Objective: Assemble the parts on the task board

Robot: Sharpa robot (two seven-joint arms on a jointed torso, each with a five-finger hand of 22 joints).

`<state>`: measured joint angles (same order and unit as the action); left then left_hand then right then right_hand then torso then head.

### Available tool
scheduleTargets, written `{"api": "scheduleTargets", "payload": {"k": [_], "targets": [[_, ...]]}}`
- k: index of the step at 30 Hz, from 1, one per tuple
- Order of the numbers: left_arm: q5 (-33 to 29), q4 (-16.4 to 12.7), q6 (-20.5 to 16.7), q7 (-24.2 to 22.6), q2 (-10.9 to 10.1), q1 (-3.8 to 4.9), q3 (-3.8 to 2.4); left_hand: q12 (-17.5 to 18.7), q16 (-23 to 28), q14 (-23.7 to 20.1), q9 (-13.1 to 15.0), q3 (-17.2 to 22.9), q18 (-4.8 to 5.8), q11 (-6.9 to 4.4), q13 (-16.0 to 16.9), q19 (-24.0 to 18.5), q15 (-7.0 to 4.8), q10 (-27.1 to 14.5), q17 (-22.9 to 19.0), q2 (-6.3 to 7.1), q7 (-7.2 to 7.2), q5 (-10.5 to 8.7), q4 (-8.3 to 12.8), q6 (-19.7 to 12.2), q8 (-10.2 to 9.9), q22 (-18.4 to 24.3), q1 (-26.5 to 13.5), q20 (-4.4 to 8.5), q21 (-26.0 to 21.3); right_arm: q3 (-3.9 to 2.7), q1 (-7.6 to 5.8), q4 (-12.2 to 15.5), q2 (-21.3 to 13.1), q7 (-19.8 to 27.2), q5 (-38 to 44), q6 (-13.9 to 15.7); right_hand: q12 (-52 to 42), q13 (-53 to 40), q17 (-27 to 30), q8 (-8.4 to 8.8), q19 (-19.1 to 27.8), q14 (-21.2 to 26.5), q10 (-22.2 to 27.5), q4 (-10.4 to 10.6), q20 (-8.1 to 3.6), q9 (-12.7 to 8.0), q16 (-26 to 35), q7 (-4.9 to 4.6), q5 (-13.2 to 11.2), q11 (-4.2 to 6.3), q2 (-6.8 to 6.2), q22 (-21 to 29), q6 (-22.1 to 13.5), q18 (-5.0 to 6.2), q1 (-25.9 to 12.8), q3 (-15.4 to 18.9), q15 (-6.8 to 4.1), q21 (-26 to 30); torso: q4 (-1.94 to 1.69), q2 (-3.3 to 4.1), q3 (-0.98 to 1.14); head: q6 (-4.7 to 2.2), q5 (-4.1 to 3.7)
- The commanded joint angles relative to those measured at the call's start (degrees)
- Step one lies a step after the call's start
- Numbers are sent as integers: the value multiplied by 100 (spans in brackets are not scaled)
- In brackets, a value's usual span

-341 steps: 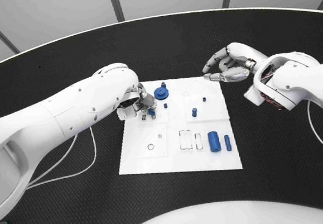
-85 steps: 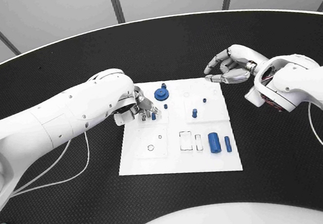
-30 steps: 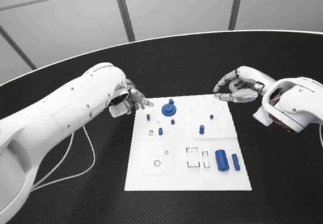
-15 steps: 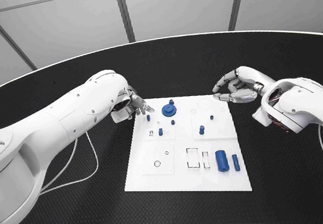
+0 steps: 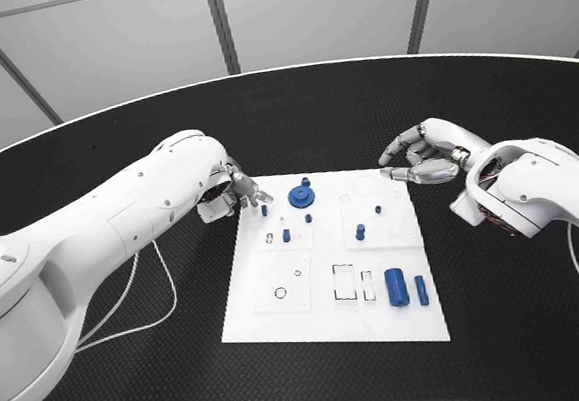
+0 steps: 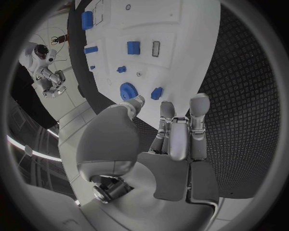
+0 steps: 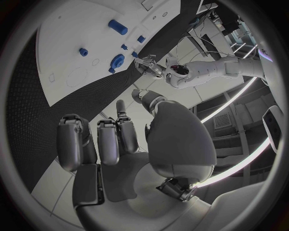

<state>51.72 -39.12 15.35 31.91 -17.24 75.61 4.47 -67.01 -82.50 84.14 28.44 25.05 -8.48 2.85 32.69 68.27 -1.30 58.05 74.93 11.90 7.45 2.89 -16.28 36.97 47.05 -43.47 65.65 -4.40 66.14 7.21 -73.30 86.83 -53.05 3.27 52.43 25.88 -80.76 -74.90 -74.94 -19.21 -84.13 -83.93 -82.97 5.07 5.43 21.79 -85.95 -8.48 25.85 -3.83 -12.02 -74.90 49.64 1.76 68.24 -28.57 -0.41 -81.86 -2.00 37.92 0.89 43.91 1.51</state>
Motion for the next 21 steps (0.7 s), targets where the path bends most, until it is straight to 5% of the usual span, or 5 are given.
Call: {"api": "scheduleTargets", "payload": {"k": [1,21], "targets": [[0,8,14,-1,9,-1,0,-39,-33,141,-7,-19,-18,1,14,45,28,53,154,-44,-11,-2,4,48,-24,-29,2,9,35,0,0,-2,3,0,0,-2,8,-679,-762,-25,-162,-422,6,-13,-43,-9,32,-4,29,33,-14,-706,-44,63,-29,-35,-45,32,2,2,-3,10,-4],[-1,147,163,15,108,-3,0,-76,-75,165,-37,-25,-5,-16,55,92,15,98,202,-112,-32,-2,11,143,12,-113,46,19,86,0,0,3,16,-5,0,-11,8,-679,-762,-25,-162,-422,6,-13,-43,-9,32,-4,29,33,-14,-706,-44,63,-29,-35,-45,32,-2,-5,4,51,-23]]}}
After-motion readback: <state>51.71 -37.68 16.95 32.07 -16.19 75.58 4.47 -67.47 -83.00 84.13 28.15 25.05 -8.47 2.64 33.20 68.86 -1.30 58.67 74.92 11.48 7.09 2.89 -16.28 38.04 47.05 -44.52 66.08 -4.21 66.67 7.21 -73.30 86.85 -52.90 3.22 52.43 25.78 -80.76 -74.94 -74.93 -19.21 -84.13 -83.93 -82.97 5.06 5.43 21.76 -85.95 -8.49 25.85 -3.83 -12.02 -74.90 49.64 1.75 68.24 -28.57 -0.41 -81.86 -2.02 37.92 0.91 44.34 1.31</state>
